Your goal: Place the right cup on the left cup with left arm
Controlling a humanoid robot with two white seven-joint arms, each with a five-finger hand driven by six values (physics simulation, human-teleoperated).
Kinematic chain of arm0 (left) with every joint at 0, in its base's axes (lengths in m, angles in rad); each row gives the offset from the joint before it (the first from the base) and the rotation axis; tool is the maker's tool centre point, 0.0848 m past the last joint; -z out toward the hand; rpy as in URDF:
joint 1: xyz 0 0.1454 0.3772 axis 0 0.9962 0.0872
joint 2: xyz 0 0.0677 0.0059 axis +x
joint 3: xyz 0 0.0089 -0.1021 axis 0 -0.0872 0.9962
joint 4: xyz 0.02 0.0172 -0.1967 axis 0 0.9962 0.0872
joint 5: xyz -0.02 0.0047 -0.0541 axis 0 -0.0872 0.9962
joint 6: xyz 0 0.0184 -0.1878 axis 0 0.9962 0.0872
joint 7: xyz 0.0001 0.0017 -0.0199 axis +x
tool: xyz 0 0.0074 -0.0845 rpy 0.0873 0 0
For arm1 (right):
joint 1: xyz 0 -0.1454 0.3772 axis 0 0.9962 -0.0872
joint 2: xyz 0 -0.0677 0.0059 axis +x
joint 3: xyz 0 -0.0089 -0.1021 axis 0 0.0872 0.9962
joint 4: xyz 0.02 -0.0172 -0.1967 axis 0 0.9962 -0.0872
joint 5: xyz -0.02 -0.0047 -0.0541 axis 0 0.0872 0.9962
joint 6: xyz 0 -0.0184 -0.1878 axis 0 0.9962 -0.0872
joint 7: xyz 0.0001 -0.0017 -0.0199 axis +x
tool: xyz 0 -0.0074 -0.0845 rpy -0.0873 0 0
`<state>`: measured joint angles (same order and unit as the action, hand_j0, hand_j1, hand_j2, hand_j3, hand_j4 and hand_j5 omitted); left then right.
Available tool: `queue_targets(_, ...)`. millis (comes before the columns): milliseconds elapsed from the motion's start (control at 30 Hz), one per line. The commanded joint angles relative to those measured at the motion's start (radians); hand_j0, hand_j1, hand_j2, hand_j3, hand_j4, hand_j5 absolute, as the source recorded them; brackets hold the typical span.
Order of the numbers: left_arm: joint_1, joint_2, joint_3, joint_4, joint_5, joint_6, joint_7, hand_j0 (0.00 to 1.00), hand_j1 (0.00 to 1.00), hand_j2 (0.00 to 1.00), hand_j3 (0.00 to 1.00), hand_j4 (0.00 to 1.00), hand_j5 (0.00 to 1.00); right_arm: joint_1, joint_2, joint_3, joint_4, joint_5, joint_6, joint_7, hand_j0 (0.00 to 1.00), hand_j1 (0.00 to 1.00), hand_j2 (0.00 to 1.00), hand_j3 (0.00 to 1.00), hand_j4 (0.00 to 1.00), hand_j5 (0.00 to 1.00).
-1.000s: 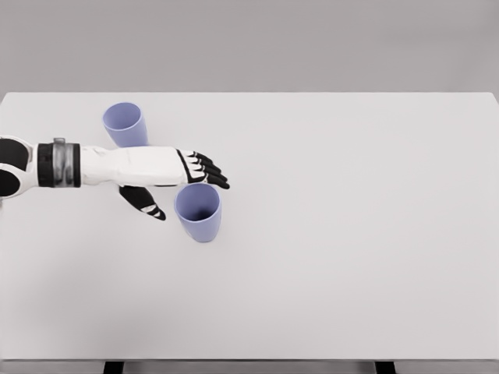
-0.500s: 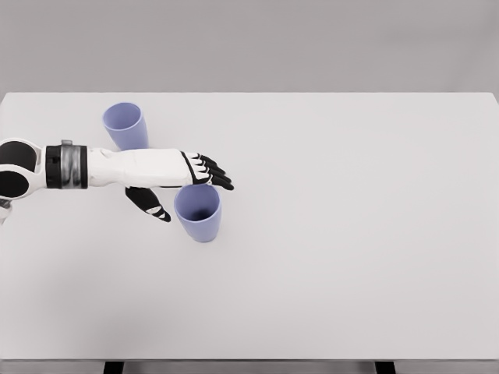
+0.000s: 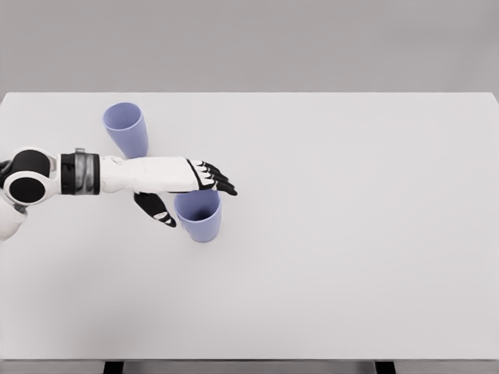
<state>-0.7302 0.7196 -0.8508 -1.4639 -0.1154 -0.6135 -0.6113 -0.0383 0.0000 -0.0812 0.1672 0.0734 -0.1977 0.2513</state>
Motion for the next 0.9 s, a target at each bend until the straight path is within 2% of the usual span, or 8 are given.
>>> queue_targets(0, 0.0, -0.005, 0.001, 0.004, 0.003, 0.003, 0.0, 1.0, 1.0, 1.0, 1.0, 1.0, 1.0, 0.0, 0.0, 0.0, 0.0, 0.002, 0.0, 0.0, 1.0, 1.0, 1.0, 1.0, 1.0, 1.0)
queue_targets(133, 0.003, -0.012, -0.001, 0.005, -0.032, 0.003, 0.0, 0.97, 0.97, 0.97, 0.97, 0.97, 0.97, 0.0, 0.0, 0.0, 0.0, 0.002, 0.0, 0.0, 1.0, 1.0, 1.0, 1.0, 1.0, 1.0)
queue_targets(233, 0.009, -0.012, 0.001, 0.01, -0.021, 0.003, 0.0, 0.64, 0.64, 0.64, 0.64, 0.64, 0.64, 0.0, 0.0, 0.0, 0.0, 0.0, 0.0, 0.0, 1.0, 1.0, 1.0, 1.0, 1.0, 1.0)
queue_targets(300, 0.009, -0.012, -0.001, 0.01, -0.02, 0.003, 0.0, 0.54, 0.54, 0.54, 0.54, 0.54, 0.54, 0.0, 0.0, 0.0, 0.0, 0.002, 0.0, 0.0, 1.0, 1.0, 1.0, 1.0, 1.0, 1.0)
queue_targets(500, 0.011, -0.002, 0.007, -0.001, -0.003, 0.003, 0.0, 0.52, 0.52, 0.52, 0.52, 0.52, 0.52, 0.0, 0.0, 0.0, 0.0, 0.0, 0.0, 0.0, 1.0, 1.0, 1.0, 1.0, 1.0, 1.0)
queue_targets(567, 0.003, 0.009, 0.016, -0.01, 0.057, 0.003, 0.0, 0.51, 0.51, 0.51, 0.51, 0.51, 0.51, 0.0, 0.0, 0.0, 0.0, 0.0, 0.0, 0.0, 1.0, 1.0, 1.0, 1.0, 1.0, 1.0)
queue_targets(633, -0.012, 0.058, 0.019, -0.018, 0.099, 0.003, 0.0, 0.51, 0.51, 0.51, 0.51, 0.51, 0.51, 0.0, 0.0, 0.0, 0.0, 0.0, 0.0, 0.0, 1.0, 1.0, 1.0, 1.0, 1.0, 1.0)
queue_targets(867, -0.063, 0.153, 0.019, -0.016, 0.203, 0.003, 0.0, 0.51, 0.51, 0.51, 0.51, 0.51, 0.51, 0.0, 0.0, 0.0, 0.0, 0.0, 0.0, 0.0, 1.0, 1.0, 1.0, 1.0, 1.0, 1.0)
